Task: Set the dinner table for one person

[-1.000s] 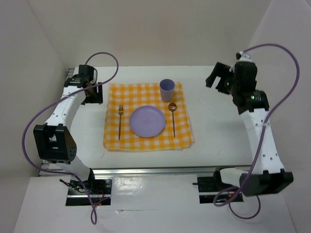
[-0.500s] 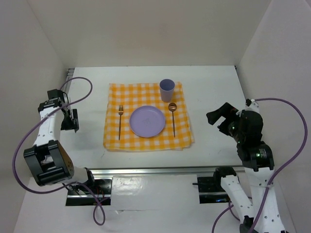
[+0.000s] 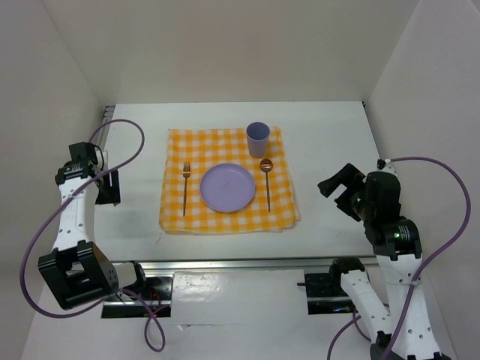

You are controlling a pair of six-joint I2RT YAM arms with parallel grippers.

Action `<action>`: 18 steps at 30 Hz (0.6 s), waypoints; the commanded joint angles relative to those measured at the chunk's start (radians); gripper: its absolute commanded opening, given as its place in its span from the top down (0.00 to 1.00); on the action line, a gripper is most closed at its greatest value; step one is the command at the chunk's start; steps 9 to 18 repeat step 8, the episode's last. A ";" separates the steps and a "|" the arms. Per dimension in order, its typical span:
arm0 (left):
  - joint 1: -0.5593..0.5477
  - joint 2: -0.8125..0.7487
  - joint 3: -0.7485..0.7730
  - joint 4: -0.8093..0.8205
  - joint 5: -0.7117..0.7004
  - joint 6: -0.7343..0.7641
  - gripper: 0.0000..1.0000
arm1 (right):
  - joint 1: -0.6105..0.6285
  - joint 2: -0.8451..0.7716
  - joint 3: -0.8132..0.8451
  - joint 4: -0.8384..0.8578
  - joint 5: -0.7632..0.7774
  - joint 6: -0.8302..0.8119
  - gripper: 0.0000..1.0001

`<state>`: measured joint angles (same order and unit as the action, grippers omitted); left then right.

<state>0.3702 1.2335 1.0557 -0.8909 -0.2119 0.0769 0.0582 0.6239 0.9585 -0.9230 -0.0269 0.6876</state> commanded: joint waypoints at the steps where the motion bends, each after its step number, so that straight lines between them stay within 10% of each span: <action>1: 0.001 -0.034 -0.008 -0.014 0.011 0.014 0.20 | -0.004 -0.009 0.002 -0.034 0.022 0.016 0.00; 18: 0.001 -0.065 -0.026 -0.014 0.011 0.023 0.20 | -0.004 -0.020 0.002 -0.054 0.044 0.049 0.00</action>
